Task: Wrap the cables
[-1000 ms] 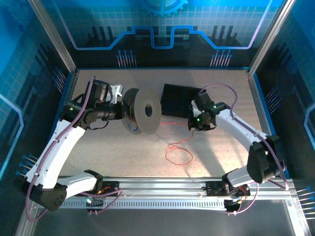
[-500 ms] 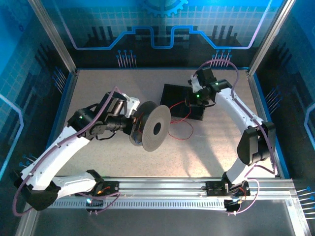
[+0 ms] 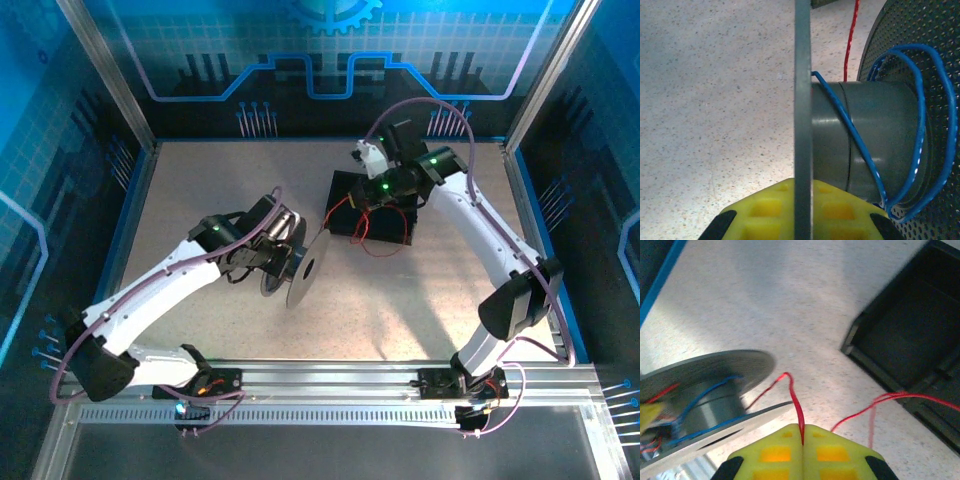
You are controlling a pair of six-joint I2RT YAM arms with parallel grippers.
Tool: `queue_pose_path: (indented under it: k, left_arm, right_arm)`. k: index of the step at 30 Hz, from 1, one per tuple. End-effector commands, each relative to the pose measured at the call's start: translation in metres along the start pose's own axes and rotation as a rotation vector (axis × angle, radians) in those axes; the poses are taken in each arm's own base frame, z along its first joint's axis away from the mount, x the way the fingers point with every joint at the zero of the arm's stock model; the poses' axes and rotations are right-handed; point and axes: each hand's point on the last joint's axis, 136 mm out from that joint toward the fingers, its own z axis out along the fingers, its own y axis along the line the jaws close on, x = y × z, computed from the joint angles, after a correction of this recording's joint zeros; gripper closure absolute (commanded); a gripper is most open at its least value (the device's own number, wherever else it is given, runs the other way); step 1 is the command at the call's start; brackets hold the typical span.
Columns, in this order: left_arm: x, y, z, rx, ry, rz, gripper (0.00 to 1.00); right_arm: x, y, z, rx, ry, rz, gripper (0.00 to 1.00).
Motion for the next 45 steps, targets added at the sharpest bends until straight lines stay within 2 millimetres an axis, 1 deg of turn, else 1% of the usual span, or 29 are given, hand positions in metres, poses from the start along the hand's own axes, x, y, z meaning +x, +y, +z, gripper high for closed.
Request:
queue_pose_path:
  k: [1, 5, 10, 13, 15, 18, 21, 23, 26, 29, 31, 33, 35, 37, 40, 42, 44, 45]
  left_arm:
    - [-0.011, 0.016, 0.004, -0.121, -0.019, 0.041, 1.0]
    - [-0.024, 0.024, 0.01, -0.186, -0.024, 0.03, 1.0]
    - [-0.041, 0.035, 0.013, -0.196, -0.058, -0.082, 1.0]
    - [-0.052, 0.043, 0.012, -0.185, -0.096, -0.17, 1.0]
    - [-0.06, 0.051, 0.008, -0.186, -0.127, -0.233, 1.0]
    - [-0.07, 0.067, 0.001, -0.199, -0.176, -0.333, 1.0]
    - [-0.08, 0.082, -0.008, -0.206, -0.231, -0.412, 1.0]
    - [-0.086, 0.086, -0.013, -0.202, -0.27, -0.445, 1.0]
    - [-0.093, 0.082, -0.015, -0.163, -0.303, -0.462, 1.0]
    - [-0.094, 0.078, -0.009, -0.142, -0.298, -0.463, 1.0]
    - [-0.096, 0.079, -0.007, -0.145, -0.307, -0.472, 1.0]
    - [-0.1, 0.084, -0.005, -0.158, -0.311, -0.492, 1.0]
    - [-0.105, 0.088, -0.008, -0.162, -0.332, -0.519, 1.0]
    - [-0.11, 0.092, -0.013, -0.152, -0.363, -0.557, 1.0]
    - [-0.115, 0.099, -0.027, -0.124, -0.415, -0.614, 1.0]
    - [-0.118, 0.097, -0.036, -0.076, -0.441, -0.624, 1.0]
    - [-0.121, 0.091, -0.04, -0.027, -0.452, -0.617, 1.0]
    - [-0.123, 0.086, -0.042, 0.007, -0.463, -0.612, 1.0]
  right_arm:
    - [0.011, 0.038, -0.008, -0.065, 0.065, -0.067, 1.0]
    - [0.02, 0.078, -0.006, -0.094, 0.104, -0.147, 1.0]
    - [0.036, 0.117, -0.003, -0.124, 0.125, -0.191, 1.0]
    - [0.048, 0.14, 0.009, -0.163, 0.133, -0.185, 1.0]
    - [0.056, 0.154, 0.02, -0.19, 0.129, -0.162, 1.0]
    - [0.07, 0.165, 0.036, -0.199, 0.126, -0.133, 1.0]
    - [0.081, 0.165, 0.049, -0.211, 0.106, -0.064, 1.0]
    - [0.084, 0.166, 0.056, -0.249, 0.076, -0.016, 1.0]
    - [0.08, 0.165, 0.057, -0.293, 0.019, 0.04, 1.0]
    - [0.075, 0.162, 0.048, -0.288, -0.022, 0.048, 1.0]
    - [0.076, 0.169, 0.047, -0.333, -0.018, 0.044, 1.0]
    - [0.08, 0.179, 0.053, -0.369, 0.009, 0.042, 1.0]
    - [0.087, 0.18, 0.066, -0.358, 0.03, 0.056, 1.0]
    - [0.098, 0.172, 0.084, -0.347, 0.041, 0.117, 1.0]
    - [0.126, 0.136, 0.119, -0.255, 0.059, 0.221, 1.0]
    - [0.142, 0.116, 0.139, -0.25, 0.09, 0.283, 1.0]
    - [0.145, 0.109, 0.146, -0.255, 0.099, 0.296, 1.0]
    - [0.143, 0.11, 0.146, -0.259, 0.093, 0.286, 1.0]
